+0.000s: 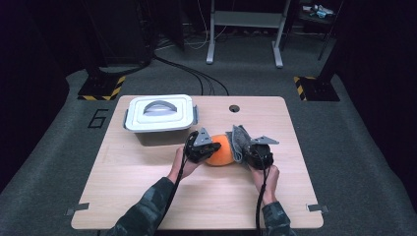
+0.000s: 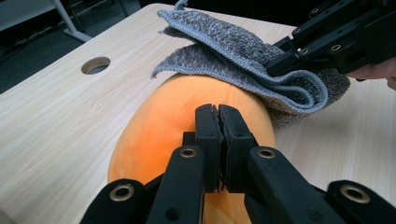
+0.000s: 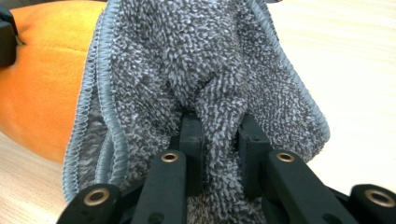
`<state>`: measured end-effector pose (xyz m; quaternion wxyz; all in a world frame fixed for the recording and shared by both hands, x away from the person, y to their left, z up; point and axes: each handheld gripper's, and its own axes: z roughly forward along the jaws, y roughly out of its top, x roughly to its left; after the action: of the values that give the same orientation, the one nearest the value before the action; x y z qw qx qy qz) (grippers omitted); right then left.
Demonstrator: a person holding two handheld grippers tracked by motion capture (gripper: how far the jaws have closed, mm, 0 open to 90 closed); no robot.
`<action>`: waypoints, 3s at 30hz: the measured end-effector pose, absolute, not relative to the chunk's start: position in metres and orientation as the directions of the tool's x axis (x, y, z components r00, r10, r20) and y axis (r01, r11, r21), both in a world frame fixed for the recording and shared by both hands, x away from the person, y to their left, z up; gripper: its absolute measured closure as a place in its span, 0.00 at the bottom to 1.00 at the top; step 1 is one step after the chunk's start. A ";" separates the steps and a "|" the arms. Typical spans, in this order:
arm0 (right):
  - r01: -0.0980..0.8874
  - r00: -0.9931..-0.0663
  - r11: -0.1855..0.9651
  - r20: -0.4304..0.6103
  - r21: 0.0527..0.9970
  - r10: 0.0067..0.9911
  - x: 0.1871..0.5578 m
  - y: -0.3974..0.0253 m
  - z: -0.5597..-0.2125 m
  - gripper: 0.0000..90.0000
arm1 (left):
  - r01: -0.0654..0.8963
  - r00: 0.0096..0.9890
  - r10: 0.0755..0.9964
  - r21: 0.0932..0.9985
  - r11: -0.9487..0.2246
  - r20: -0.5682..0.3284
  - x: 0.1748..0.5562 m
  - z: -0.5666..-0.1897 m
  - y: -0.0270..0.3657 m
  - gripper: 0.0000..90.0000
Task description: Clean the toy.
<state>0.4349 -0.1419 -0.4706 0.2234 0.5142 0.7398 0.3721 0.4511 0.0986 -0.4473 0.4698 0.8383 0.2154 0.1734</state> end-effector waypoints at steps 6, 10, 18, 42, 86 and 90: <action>0.589 -0.333 0.146 0.074 0.795 0.940 0.432 -0.154 -0.468 0.84 | 0.168 0.864 0.493 0.867 -0.469 0.100 0.445 -0.441 0.097 0.98; 0.588 -0.301 0.124 0.074 0.799 0.951 0.434 -0.167 -0.467 0.84 | 0.162 0.872 0.479 0.867 -0.471 0.097 0.443 -0.437 0.097 0.98; 0.592 -0.269 0.105 0.074 0.799 0.960 0.433 -0.178 -0.464 0.84 | 0.150 0.891 0.449 0.887 -0.436 0.070 0.435 -0.421 0.100 0.99; 0.552 -0.396 0.218 0.023 0.805 0.918 0.415 -0.136 -0.454 0.84 | 0.383 0.775 0.621 0.868 -0.317 -0.115 0.468 -0.436 0.114 0.67; 0.567 -0.438 0.317 -0.048 0.760 0.898 0.449 -0.101 -0.438 0.85 | 0.496 0.703 0.686 0.820 -0.284 -0.188 0.446 -0.487 0.119 0.80; 0.570 -0.432 0.318 -0.053 0.757 0.900 0.451 -0.103 -0.439 0.84 | 0.507 0.695 0.692 0.815 -0.281 -0.193 0.448 -0.490 0.117 0.80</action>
<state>0.4506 -0.1034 -0.4387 0.2426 0.4745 0.7748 0.3400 0.4484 0.1171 -0.4895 0.4657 0.7942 0.3774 0.0998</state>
